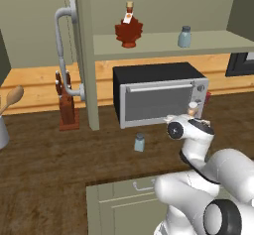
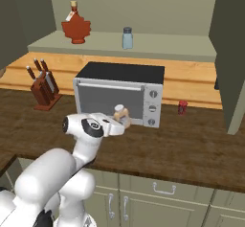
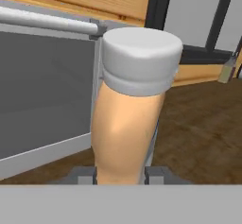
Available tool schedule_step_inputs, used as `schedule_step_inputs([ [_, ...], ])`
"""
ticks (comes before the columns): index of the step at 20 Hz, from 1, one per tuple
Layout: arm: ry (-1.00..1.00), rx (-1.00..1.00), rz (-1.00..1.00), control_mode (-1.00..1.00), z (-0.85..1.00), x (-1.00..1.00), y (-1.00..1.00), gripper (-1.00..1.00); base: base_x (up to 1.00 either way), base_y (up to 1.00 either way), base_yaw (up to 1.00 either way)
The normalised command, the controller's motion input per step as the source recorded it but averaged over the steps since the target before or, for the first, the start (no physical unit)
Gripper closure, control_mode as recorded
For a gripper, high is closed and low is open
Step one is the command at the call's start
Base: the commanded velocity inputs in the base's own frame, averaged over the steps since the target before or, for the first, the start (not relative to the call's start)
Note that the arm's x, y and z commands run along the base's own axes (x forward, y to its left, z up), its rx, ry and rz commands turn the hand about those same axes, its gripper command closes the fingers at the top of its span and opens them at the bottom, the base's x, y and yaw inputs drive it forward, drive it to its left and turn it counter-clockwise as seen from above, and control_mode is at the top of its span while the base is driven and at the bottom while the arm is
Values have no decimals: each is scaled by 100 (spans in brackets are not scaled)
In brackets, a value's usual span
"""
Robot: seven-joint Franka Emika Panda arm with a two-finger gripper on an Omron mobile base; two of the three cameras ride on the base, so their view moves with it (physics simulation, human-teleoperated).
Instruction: Put the shaker and condiment bottle from the counter next to their counterparts in the cabinet.
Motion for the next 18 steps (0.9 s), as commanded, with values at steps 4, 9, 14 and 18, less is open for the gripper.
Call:
schedule_step_inputs([
  [4,-8,-2,9,-100,40,-22,-3,100,0,0,0],
  [9,-4,-6,9,-100,61,-4,2,100,0,0,0],
  [14,-2,-8,7,-100,65,0,1,100,0,0,0],
  [18,-6,-8,11,-100,77,-27,-1,100,0,0,0],
])
